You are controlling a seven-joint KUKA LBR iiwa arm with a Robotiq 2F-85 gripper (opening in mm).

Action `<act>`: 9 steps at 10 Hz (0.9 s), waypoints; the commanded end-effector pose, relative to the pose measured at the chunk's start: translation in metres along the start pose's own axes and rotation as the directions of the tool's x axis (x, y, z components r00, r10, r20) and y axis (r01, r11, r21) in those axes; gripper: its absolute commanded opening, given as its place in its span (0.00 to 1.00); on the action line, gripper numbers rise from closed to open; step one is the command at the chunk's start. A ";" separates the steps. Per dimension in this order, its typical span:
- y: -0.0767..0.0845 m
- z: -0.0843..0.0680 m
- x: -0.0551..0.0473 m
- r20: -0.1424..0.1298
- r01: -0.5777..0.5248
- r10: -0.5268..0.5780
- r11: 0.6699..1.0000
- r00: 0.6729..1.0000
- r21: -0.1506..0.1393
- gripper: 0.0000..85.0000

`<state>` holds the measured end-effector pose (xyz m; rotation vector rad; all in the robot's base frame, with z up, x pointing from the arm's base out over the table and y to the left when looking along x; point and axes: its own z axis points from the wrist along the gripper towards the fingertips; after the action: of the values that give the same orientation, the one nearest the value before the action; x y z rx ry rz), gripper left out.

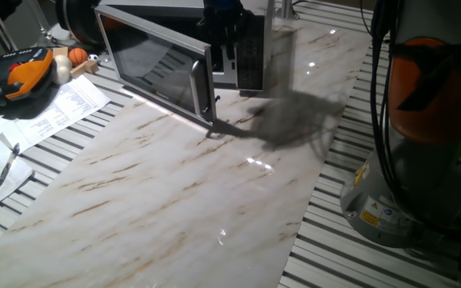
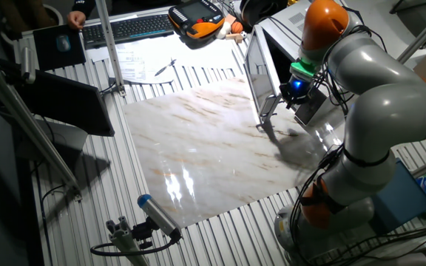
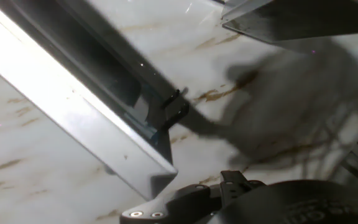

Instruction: Open the microwave door

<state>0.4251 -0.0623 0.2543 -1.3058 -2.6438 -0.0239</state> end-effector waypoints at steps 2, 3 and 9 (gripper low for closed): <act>0.001 0.001 0.001 0.004 -0.006 0.006 1.000 1.000 -0.005 0.00; 0.001 0.001 0.001 0.003 -0.010 0.010 1.000 1.000 -0.007 0.00; 0.002 0.003 0.002 0.007 0.009 -0.009 1.000 1.000 -0.022 0.00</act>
<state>0.4249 -0.0596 0.2512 -1.3034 -2.6622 -0.0492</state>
